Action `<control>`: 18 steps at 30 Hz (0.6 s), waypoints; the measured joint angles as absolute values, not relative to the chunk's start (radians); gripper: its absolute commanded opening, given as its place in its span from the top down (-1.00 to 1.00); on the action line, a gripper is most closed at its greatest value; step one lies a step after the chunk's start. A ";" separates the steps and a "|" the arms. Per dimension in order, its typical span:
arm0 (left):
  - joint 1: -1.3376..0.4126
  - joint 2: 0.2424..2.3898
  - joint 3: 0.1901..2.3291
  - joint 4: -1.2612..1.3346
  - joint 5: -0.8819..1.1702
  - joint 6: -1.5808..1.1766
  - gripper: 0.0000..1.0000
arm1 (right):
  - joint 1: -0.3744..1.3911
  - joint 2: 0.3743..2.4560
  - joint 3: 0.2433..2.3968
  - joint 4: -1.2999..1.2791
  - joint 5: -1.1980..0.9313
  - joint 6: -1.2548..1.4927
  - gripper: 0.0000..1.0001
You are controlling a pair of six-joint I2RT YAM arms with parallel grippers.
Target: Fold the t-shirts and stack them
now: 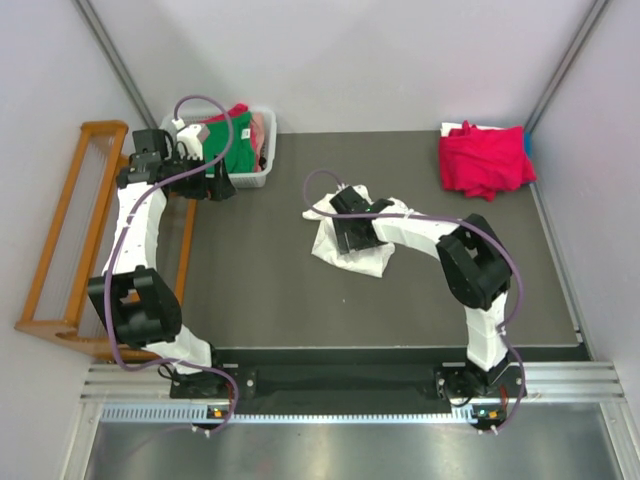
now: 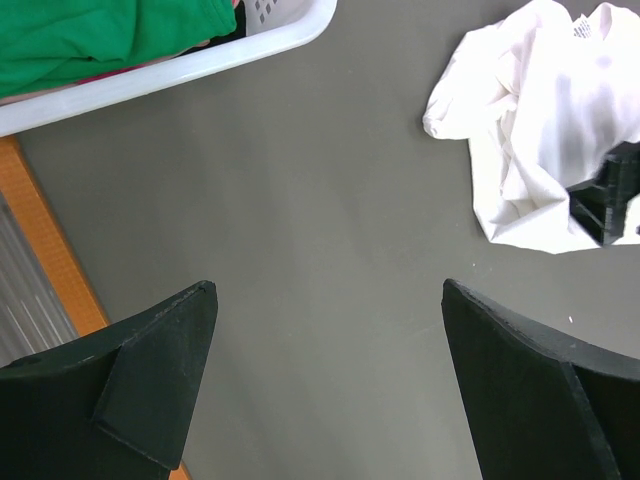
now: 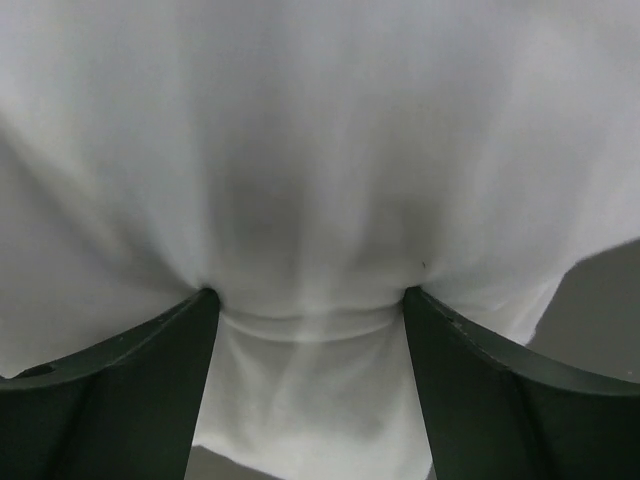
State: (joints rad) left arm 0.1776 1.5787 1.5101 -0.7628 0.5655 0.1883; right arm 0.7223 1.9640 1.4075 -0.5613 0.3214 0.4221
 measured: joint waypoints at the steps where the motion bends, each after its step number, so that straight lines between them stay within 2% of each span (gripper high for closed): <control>1: 0.178 1.578 1.510 -0.763 0.567 0.189 -0.96 | 0.722 1.980 1.404 -0.551 0.318 0.426 -0.51; 8: 0.183 1.578 1.510 -0.764 0.582 0.189 -0.96 | 0.723 1.993 1.413 -0.548 0.322 0.424 -0.54; 18: 0.183 1.578 1.510 -0.772 0.633 0.185 -0.96 | 0.735 1.957 1.568 -0.663 0.416 0.366 -0.55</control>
